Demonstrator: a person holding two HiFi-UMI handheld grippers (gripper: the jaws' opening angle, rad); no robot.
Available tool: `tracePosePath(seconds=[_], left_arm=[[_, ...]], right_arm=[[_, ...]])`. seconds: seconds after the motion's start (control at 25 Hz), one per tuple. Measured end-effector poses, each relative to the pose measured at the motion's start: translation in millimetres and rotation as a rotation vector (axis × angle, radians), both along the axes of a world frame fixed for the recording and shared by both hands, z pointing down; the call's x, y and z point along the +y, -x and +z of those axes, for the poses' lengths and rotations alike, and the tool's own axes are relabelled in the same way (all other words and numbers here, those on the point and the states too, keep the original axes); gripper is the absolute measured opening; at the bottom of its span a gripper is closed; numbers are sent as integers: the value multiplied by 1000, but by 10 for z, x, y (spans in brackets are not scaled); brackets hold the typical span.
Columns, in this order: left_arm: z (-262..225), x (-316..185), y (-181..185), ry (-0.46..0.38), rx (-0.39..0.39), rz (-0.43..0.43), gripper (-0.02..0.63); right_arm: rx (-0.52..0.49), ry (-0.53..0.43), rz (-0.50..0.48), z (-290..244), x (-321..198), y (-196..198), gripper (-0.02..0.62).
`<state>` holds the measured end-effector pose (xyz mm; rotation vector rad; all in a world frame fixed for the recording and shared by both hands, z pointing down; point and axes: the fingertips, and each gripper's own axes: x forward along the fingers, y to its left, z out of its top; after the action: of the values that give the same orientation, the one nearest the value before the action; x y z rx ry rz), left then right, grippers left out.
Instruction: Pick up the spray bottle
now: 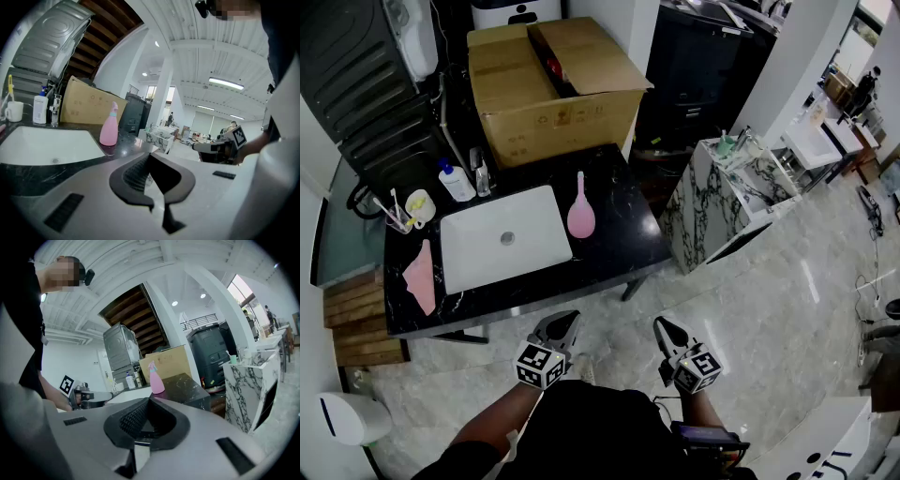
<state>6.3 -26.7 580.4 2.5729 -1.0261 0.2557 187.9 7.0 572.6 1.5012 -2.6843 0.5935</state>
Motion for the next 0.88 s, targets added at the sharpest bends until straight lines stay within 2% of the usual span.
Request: tracePosePath(seconds=[0.32, 0.6, 0.88], left_arm=[[-24, 566, -263, 5, -3, 6, 8], [-83, 1063, -263, 4, -20, -47, 8], [-128, 1460, -212, -12, -32, -100, 8]], right_arm=[[-4, 10, -17, 83, 580, -197, 26], [-59, -25, -57, -19, 920, -213, 26], [-47, -40, -76, -20, 1257, -249, 26]])
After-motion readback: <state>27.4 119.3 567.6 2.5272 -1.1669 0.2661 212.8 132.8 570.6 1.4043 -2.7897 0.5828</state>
